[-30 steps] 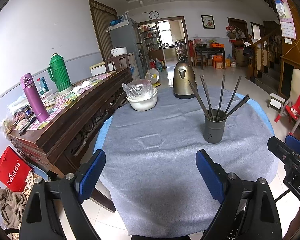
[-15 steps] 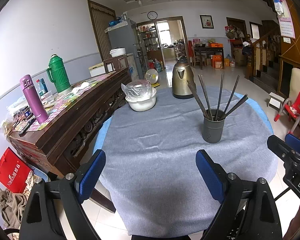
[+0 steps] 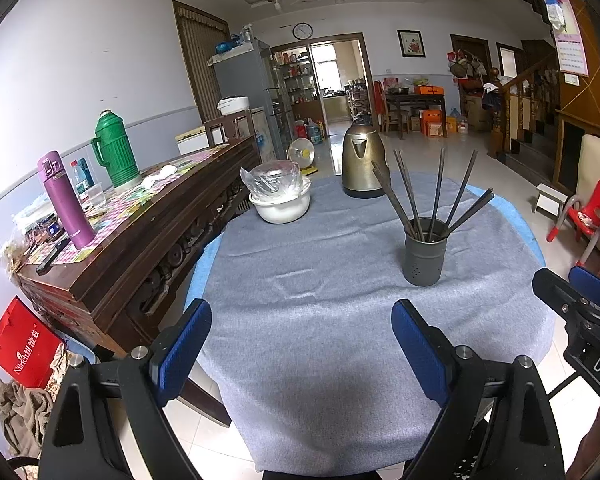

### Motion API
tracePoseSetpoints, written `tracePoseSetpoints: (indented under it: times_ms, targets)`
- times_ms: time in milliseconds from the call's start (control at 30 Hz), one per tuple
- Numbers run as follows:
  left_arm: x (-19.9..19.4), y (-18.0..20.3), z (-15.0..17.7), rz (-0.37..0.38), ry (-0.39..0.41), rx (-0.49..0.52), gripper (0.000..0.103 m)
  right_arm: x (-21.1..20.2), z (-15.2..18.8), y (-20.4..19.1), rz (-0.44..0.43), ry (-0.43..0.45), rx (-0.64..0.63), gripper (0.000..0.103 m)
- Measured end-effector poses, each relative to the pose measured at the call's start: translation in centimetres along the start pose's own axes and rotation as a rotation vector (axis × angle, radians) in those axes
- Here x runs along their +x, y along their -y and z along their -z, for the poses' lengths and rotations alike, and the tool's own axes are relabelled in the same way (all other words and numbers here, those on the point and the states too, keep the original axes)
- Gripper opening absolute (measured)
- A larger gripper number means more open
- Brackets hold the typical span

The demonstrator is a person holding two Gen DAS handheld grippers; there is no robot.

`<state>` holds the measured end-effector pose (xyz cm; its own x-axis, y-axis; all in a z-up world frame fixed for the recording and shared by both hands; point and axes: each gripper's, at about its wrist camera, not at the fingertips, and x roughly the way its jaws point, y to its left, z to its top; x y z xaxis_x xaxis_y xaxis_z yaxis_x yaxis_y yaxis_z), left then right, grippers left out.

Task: Organize utensils

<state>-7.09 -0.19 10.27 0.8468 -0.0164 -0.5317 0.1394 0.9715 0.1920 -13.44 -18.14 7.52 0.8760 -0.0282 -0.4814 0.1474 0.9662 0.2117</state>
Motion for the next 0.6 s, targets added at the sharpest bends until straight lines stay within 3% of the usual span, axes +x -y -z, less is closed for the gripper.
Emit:
tracePoseSetpoints:
  times_ms: [600]
  targets:
    - [2.9,1.3,-1.8,0.070,-0.015,0.021,0.092,1.6,-1.2,0.9,0.082,-0.007,0.010,0.064]
